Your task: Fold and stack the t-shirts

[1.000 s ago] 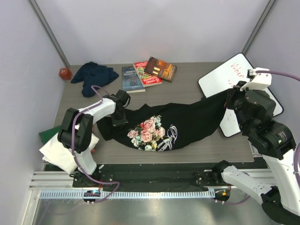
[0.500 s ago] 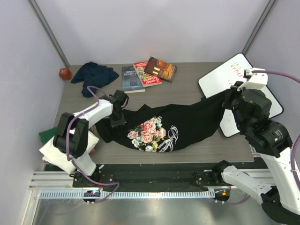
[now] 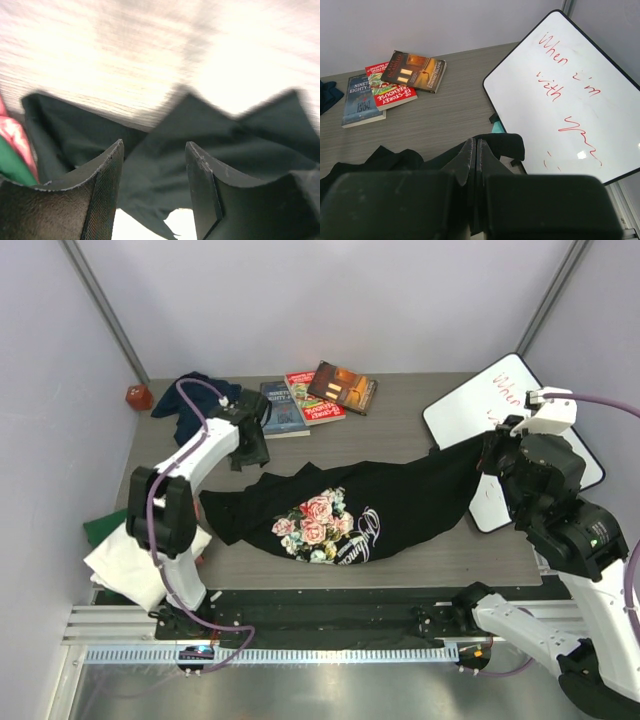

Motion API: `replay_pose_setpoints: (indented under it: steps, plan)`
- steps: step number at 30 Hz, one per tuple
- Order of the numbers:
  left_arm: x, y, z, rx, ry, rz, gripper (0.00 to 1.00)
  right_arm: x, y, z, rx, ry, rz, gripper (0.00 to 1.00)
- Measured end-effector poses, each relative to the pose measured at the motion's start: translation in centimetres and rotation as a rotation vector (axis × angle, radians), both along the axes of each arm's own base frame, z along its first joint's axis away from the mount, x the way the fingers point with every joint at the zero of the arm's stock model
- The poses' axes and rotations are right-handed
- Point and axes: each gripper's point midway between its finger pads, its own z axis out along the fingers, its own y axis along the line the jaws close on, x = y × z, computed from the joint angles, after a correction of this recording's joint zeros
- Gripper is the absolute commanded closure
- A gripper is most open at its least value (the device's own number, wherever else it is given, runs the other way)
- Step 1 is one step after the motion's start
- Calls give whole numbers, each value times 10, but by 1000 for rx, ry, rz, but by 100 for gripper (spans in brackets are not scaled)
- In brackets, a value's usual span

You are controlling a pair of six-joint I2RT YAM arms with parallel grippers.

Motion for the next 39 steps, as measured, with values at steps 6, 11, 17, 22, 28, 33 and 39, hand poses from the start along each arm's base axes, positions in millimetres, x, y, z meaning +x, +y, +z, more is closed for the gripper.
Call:
replay_pose_setpoints:
  steps: [6, 11, 17, 22, 28, 33, 39]
  plan:
    - [-18, 7, -65, 61, 185, 2, 46, -4, -3, 3, 2, -13, -3, 99]
    - [-22, 8, -74, 62, 205, 2, 52, -5, -4, 4, -2, -16, -2, 99]
    - [-27, 6, -81, 48, 218, -1, 100, -4, -3, 2, -6, -9, -2, 99]
    - [-29, 5, -84, 39, 220, -1, 100, -3, -2, 1, -8, -5, -2, 99]
    - [-26, 5, -70, 26, 182, -2, 100, -1, -1, -3, -12, 5, 2, 99]
    - [-18, 3, -34, -1, 82, -1, 100, -1, 0, -6, -7, 10, 5, 99]
    - [-8, 1, 6, -32, -15, -5, 70, 0, 2, -6, 0, 11, 12, 99]
